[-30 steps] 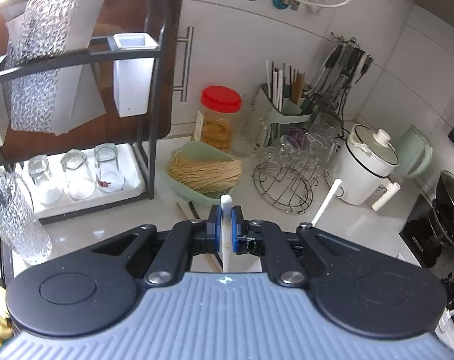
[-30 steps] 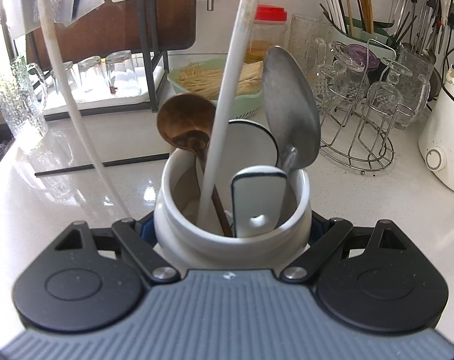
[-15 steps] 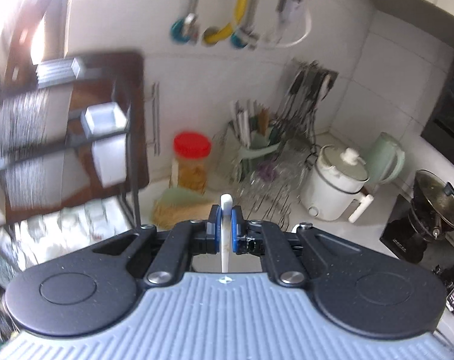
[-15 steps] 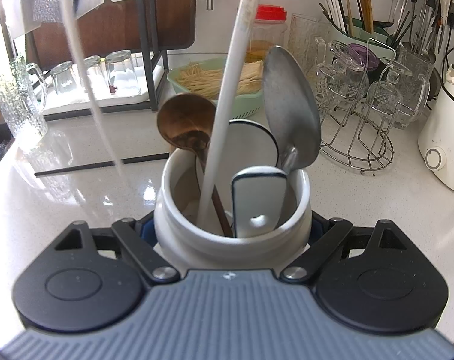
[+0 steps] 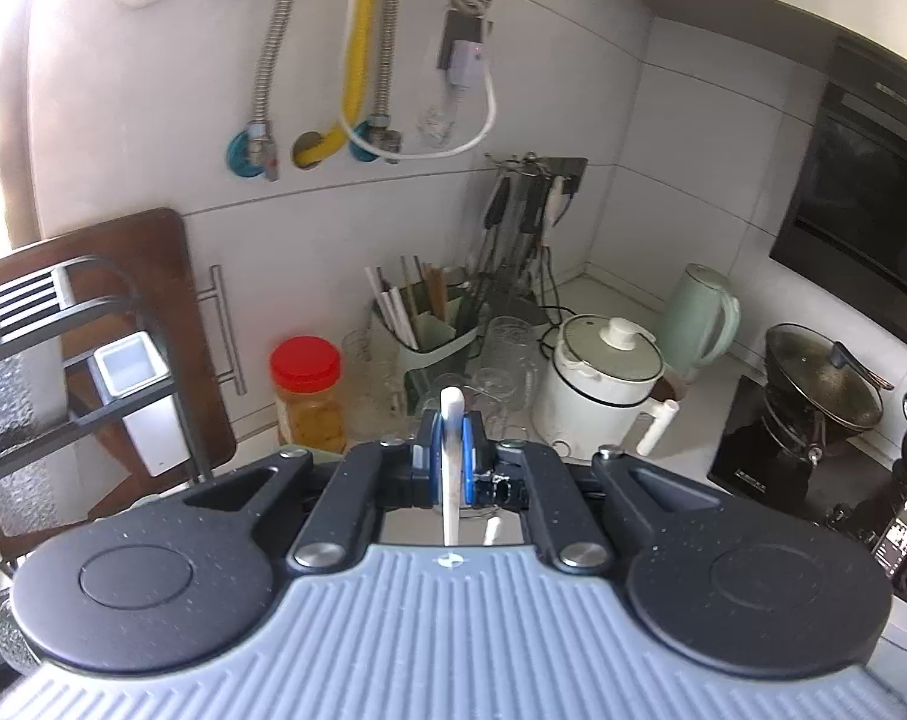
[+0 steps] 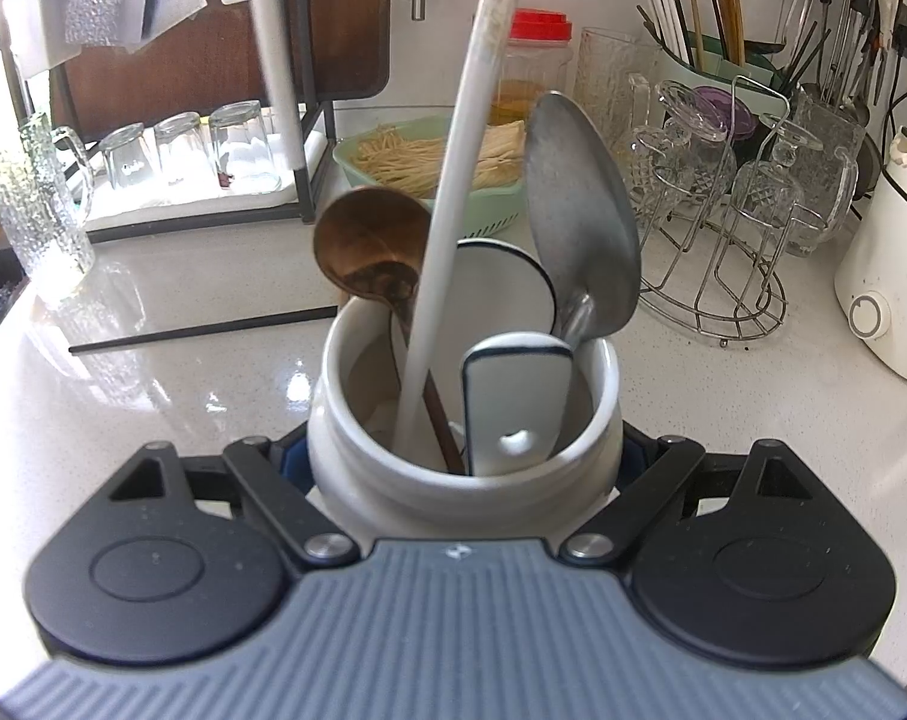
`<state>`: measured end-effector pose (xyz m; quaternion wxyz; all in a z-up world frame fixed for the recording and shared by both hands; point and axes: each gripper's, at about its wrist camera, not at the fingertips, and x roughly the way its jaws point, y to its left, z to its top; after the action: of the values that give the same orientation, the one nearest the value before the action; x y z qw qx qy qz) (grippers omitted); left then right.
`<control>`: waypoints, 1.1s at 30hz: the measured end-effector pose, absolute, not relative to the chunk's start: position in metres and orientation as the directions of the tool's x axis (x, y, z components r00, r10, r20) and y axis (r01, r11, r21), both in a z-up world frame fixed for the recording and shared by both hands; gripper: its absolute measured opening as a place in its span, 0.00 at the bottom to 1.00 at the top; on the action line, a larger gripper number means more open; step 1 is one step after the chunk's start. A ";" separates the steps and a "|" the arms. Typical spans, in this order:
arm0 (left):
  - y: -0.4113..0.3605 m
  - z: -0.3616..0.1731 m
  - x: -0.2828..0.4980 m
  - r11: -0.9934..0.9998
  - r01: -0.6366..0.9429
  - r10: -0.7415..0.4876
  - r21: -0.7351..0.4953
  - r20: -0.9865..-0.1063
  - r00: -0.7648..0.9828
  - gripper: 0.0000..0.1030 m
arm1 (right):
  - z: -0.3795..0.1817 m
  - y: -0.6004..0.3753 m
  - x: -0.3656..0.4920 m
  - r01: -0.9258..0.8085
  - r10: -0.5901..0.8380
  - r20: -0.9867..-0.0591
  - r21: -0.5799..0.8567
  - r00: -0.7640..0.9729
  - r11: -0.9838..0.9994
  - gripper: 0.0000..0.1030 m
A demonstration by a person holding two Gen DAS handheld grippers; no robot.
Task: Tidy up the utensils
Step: 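Lift the second white chopstick with the left gripper toward the mug, then lower the white chopstick into the mug and open the left gripper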
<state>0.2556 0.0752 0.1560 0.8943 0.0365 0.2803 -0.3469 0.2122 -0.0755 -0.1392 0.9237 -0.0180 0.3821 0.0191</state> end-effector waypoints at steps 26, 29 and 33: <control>-0.002 0.087 0.296 0.659 0.744 -0.545 -0.111 -0.752 0.370 0.08 | -0.139 -0.075 0.208 -0.044 0.020 -0.699 -0.016 0.715 0.999 0.89; -0.008 0.081 0.304 0.648 0.750 -0.523 -0.132 -0.794 0.312 0.08 | -0.139 -0.075 0.208 -0.043 0.020 -0.698 -0.016 0.716 0.999 0.89; -0.015 0.069 0.314 0.639 0.752 -0.497 -0.161 -0.833 0.244 0.08 | -0.139 -0.075 0.208 -0.043 0.019 -0.697 -0.017 0.717 0.999 0.89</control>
<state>0.3136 -0.0154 0.0694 0.7766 0.1371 0.4651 -0.4023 0.2080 -0.0746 -0.1386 0.9264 -0.0160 0.3758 0.0168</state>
